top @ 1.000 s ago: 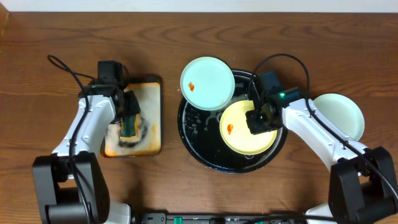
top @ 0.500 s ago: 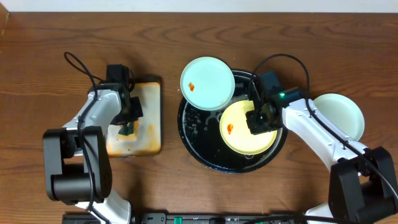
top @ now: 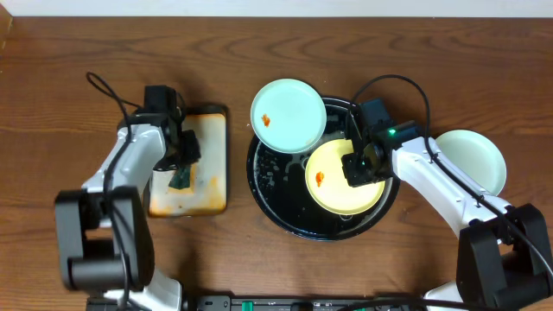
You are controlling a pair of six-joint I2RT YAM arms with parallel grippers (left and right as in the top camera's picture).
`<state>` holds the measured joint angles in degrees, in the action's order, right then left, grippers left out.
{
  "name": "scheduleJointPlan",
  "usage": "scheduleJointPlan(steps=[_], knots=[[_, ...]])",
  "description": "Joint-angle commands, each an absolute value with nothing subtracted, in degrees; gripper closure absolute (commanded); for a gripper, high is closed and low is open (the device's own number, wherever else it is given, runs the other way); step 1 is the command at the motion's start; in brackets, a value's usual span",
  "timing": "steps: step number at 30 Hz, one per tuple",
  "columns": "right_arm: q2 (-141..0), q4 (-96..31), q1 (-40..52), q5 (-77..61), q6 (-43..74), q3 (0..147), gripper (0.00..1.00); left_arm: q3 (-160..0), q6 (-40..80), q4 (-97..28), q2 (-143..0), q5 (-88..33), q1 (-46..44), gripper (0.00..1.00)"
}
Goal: Clean dirty plates on tray and stack at the side
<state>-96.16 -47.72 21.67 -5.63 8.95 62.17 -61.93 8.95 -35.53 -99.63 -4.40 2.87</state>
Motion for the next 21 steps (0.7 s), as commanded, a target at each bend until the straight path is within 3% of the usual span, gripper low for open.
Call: scheduleJointPlan(steps=[1,11,21], knots=[[-96.1,-47.7,21.4,-6.1,9.2,62.1,0.7,-63.7,8.8,-36.5,-93.8,-6.0,2.8,0.48],[-96.1,-47.8,21.4,-6.1,9.2,62.1,0.7,-61.5,0.1,-44.1,-92.8,-5.3,2.7,0.47],[-96.1,-47.8,21.4,-6.1,9.2,62.1,0.7,-56.5,-0.7,-40.7,-97.3,-5.1,2.8,0.48]])
